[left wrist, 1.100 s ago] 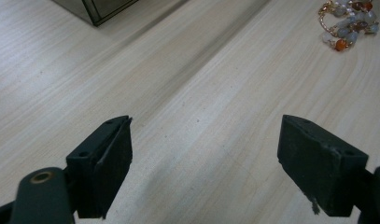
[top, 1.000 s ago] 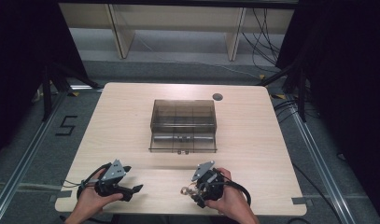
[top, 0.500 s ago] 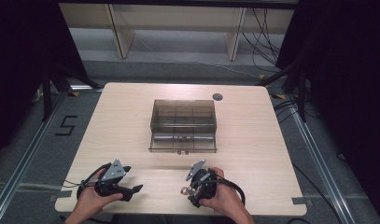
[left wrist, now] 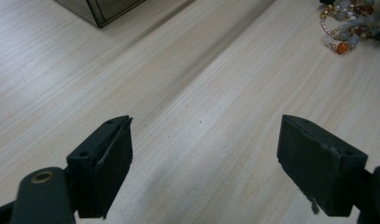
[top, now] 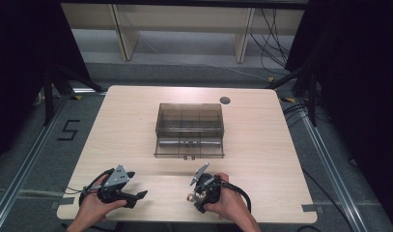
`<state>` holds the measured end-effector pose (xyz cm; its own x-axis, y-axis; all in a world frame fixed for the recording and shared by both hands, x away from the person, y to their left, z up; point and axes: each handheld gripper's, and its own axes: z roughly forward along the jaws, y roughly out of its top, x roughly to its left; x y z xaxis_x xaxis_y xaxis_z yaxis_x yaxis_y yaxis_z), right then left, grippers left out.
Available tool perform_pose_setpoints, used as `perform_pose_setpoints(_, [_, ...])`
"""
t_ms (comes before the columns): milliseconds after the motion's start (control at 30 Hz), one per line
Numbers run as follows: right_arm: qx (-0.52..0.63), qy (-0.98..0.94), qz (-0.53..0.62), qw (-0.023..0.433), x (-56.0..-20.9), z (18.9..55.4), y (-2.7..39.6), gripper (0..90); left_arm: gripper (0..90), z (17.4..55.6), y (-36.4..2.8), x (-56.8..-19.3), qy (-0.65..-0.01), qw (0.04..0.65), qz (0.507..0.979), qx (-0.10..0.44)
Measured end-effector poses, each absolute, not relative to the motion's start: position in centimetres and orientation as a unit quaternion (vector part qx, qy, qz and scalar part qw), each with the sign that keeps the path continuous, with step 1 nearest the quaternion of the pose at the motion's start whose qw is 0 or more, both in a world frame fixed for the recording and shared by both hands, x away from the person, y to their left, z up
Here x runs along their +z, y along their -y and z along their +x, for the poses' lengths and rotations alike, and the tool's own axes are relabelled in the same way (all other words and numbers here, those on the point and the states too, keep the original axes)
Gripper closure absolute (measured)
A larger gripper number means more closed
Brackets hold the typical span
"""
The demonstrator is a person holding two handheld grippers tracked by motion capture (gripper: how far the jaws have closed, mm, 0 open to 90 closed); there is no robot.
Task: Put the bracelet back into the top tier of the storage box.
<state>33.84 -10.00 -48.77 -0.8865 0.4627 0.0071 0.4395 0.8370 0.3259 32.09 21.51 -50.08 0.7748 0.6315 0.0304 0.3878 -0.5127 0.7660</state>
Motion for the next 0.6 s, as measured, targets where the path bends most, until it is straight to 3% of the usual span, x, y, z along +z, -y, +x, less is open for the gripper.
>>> perform_pose_setpoints(333, [0.143,-0.963,0.222,0.043,-48.44,34.01,9.78,42.2,18.6,32.29,-21.71,-50.04,-0.295,0.396,0.855,0.158])
perform_pose_setpoints(600, [0.111,-0.970,0.215,0.034,-47.96,33.90,9.56,62.5,18.6,32.17,-21.58,-50.03,-0.293,0.397,0.855,0.157])
